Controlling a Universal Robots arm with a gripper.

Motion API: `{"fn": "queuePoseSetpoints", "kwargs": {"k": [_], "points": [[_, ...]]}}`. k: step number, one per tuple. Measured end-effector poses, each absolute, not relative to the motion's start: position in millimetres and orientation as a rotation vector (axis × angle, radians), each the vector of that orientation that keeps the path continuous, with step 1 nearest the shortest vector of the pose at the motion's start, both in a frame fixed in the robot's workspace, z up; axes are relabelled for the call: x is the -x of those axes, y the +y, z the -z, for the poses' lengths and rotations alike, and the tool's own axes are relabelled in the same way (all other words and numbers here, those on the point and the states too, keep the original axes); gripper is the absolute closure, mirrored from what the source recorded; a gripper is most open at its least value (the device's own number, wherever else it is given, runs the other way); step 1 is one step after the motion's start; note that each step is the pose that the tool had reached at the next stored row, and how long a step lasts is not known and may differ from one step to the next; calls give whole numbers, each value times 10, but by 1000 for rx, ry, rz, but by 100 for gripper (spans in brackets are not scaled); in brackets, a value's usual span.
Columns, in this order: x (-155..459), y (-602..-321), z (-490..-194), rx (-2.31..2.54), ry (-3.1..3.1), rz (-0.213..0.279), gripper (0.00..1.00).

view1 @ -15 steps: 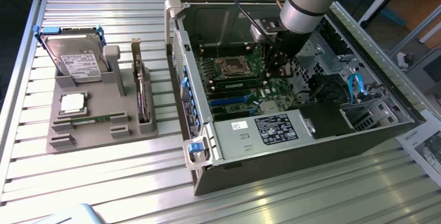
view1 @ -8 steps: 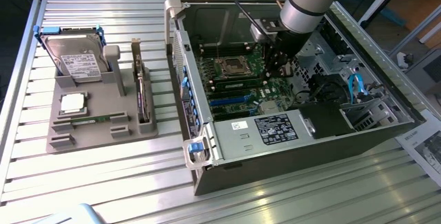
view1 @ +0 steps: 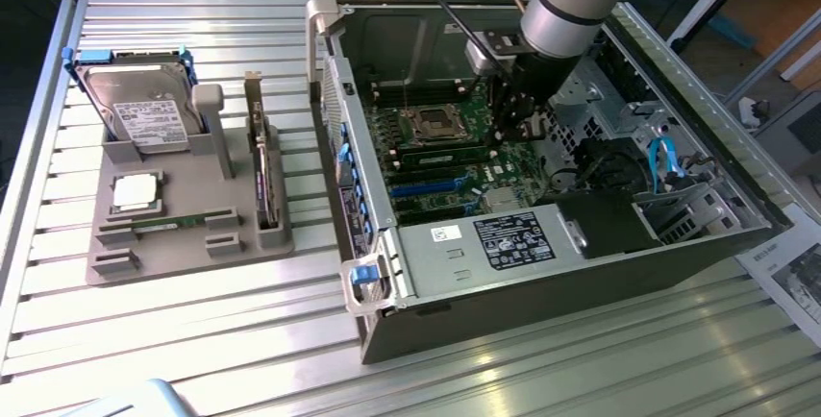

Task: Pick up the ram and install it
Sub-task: 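Press down the ram until it locks into place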

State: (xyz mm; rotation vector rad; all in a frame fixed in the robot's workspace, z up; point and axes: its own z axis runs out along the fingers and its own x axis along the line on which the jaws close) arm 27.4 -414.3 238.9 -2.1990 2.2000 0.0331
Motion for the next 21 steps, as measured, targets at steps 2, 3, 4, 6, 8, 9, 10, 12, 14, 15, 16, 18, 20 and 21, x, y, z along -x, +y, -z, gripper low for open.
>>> {"fn": "queuePoseSetpoints", "kwargs": {"k": [2,3,4,6,8,9,10,12,14,15,16,18,20,21], "points": [[-274,-4143,-2379,2198,2199,-32,90],[-274,-4143,-2370,2198,2199,-30,90],[-274,-4144,-2367,2197,2198,-29,90],[-274,-4143,-2367,2197,2198,-29,90],[-274,-4142,-2355,2196,2197,-27,90],[-274,-4143,-2351,2195,2196,-25,90],[-274,-4143,-2351,2195,2196,-24,90],[-274,-4143,-2349,2195,2196,-24,90],[-274,-4143,-2336,2193,2194,-19,90],[-274,-4144,-2333,2192,2193,-17,90],[-274,-4144,-2333,2192,2193,-17,90],[-274,-4143,-2331,2192,2193,-17,90],[-274,-4143,-2320,2191,2191,-14,90],[-274,-4143,-2318,2191,2191,-13,90]]}}
